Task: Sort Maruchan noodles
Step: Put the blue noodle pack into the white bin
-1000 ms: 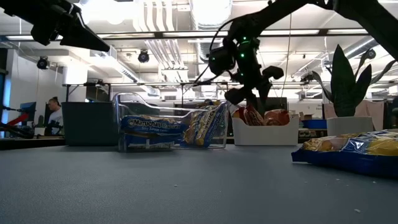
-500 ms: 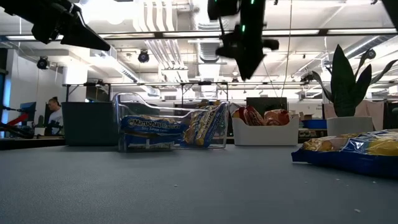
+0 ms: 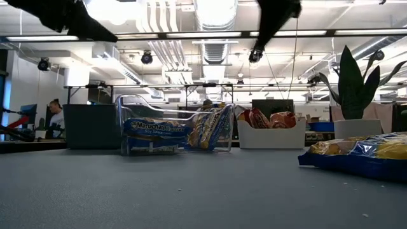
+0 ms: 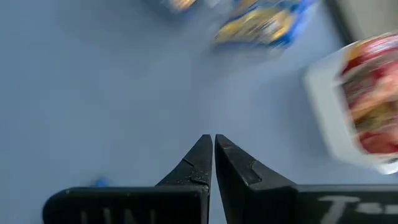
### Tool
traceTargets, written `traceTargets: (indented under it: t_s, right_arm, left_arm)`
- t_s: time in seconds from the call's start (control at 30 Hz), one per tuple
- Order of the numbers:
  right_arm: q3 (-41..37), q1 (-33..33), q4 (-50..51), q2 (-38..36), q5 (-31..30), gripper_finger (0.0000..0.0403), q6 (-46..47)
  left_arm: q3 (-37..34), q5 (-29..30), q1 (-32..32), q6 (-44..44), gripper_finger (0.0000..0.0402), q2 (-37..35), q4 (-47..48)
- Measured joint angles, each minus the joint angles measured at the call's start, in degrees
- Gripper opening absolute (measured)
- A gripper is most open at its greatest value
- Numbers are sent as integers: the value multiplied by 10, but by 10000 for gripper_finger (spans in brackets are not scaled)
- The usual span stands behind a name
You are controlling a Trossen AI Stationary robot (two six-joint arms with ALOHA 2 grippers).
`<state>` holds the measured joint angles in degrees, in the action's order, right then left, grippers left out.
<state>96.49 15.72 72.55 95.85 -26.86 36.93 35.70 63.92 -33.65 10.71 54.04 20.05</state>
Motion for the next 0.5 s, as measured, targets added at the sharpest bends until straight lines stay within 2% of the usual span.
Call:
traceTargets:
  t_s: [0.23,0.37,0.5]
  right_arm:
    - [-76,79,-23,-1,98,9,8]
    - [-137,102,-67,-1,168,9,10]
    - [-204,118,-116,-2,202,9,5]
  left_arm:
    - [0,0,0,22,0,0,-55]
    - [0,-1,0,47,0,0,-72]
    - [0,-21,0,82,0,0,-73]
